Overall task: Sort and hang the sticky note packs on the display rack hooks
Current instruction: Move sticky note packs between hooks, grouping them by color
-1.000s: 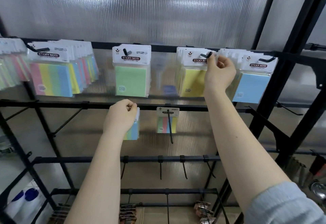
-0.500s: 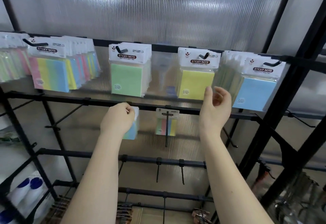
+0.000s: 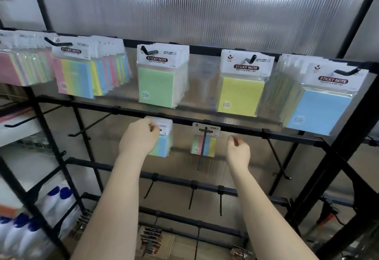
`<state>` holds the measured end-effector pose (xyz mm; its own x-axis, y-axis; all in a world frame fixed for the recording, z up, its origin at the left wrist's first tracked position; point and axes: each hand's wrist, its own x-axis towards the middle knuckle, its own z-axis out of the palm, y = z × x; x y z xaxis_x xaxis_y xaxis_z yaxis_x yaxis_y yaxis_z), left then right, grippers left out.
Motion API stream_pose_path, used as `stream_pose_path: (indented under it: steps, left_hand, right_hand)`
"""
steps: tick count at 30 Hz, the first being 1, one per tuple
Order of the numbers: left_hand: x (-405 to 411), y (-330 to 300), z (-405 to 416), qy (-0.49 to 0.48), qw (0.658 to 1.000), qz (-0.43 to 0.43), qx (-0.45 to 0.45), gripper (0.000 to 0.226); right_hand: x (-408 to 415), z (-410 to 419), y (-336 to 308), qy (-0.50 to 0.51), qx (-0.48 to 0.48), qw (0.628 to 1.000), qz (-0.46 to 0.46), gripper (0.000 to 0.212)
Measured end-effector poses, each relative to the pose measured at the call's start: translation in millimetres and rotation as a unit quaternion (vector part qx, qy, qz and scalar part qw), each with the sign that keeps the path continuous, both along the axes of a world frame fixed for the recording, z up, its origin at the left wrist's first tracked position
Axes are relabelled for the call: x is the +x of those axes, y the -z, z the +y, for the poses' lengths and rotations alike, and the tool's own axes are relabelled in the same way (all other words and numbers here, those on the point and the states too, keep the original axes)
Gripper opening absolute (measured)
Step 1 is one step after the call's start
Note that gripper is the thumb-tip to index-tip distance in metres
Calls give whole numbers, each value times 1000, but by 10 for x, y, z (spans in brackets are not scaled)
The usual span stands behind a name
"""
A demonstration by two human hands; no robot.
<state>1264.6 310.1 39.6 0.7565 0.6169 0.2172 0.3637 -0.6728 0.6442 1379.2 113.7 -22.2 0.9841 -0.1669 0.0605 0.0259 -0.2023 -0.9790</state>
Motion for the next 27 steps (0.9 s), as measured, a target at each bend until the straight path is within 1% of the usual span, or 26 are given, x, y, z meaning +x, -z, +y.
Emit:
stream_pose_path:
  steps: [4,6,9,13,20,23,27]
  left_hand:
    - [-25,21,44,-29,999,-15,3,19]
    - [-35,36,65,-36,999,-19,-4,17]
    - [-51,42,106,-45,999,-18,-13,17]
    - [-45,34,164,-54,998,-17,-21,19]
    - [-16,56,254,-50,998,-20,-38,22]
    - [22,46,293,-38,998,-26,-35,23]
    - [57,47,359,-3,999,-28,-29,20]
  right_hand:
    - [225,119,57,-95,-65,991,71,47]
    - [306,192,81,-116,-89,985,94,50]
    - [403,284,131,-131,-114,980,97,48]
    - [470,353,197,-118,-97,985,80,37]
    - [394,385,262,-99,-59,992,48,32]
    - [340,385,270,-64,-49,996,32,32]
    - [264,402,254,-1,-27,999,34,33]
